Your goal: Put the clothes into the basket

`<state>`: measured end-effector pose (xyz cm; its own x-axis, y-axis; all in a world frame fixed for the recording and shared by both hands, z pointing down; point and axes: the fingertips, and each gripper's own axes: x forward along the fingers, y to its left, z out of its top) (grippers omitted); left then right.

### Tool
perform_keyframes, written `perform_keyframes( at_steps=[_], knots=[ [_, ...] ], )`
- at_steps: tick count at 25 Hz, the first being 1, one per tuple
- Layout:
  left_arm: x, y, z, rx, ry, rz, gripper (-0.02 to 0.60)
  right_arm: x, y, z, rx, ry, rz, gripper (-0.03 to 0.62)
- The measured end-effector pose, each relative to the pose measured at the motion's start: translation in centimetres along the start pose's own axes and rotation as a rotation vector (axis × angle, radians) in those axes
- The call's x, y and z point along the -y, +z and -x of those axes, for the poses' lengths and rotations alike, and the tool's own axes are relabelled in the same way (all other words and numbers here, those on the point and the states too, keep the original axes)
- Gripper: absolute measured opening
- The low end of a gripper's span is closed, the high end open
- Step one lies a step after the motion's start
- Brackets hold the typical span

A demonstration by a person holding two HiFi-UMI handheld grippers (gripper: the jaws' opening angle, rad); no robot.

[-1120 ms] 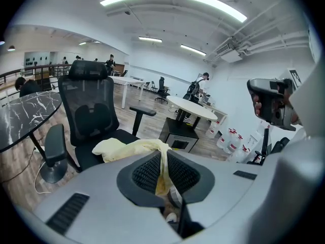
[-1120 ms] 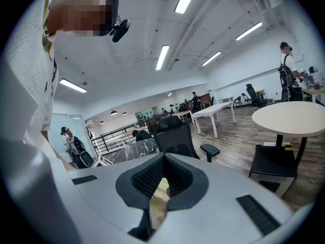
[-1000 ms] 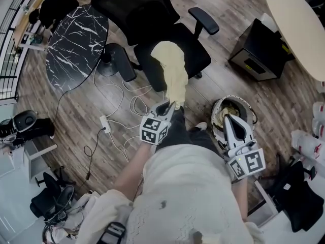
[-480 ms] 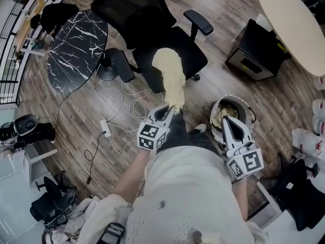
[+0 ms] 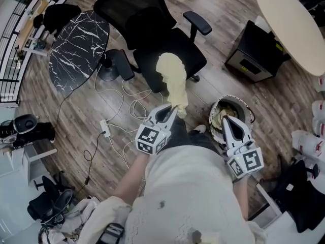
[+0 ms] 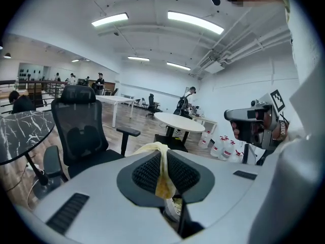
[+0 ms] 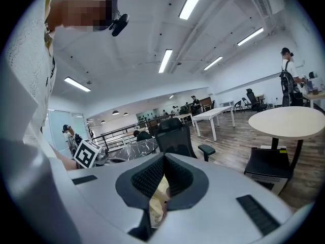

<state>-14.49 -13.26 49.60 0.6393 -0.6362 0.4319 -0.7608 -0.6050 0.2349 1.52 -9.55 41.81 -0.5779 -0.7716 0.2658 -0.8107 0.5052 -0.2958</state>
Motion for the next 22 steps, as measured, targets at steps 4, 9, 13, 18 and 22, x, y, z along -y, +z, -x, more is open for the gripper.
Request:
perform_keyframes(
  at_steps=[4, 9, 13, 18, 22],
  knots=[
    [1.6, 0.8, 0.6, 0.020, -0.021, -0.037, 0.051, 0.0, -0.1, 1.1, 0.006, -0.003, 0.005, 0.011],
    [3.9, 2.7, 1.1, 0.062, -0.050, -0.069, 0.051, 0.2, -0.1, 2.8, 0.018, -0.015, 0.010, 0.011],
    [5.7, 4.5, 1.3, 0.103, -0.070, -0.106, 0.051, 0.3, 0.1, 4.1, 0.033, -0.027, 0.013, 0.011],
    [7.5, 6.4, 1.6, 0.146, -0.092, -0.129, 0.051, 0.7, 0.2, 5.6, 0.052, -0.051, 0.005, 0.011],
    [8.7, 7.6, 1.8, 0.172, -0.109, -0.143, 0.051, 1.0, 0.5, 6.5, 0.066, -0.066, -0.002, 0.009]
  ],
)
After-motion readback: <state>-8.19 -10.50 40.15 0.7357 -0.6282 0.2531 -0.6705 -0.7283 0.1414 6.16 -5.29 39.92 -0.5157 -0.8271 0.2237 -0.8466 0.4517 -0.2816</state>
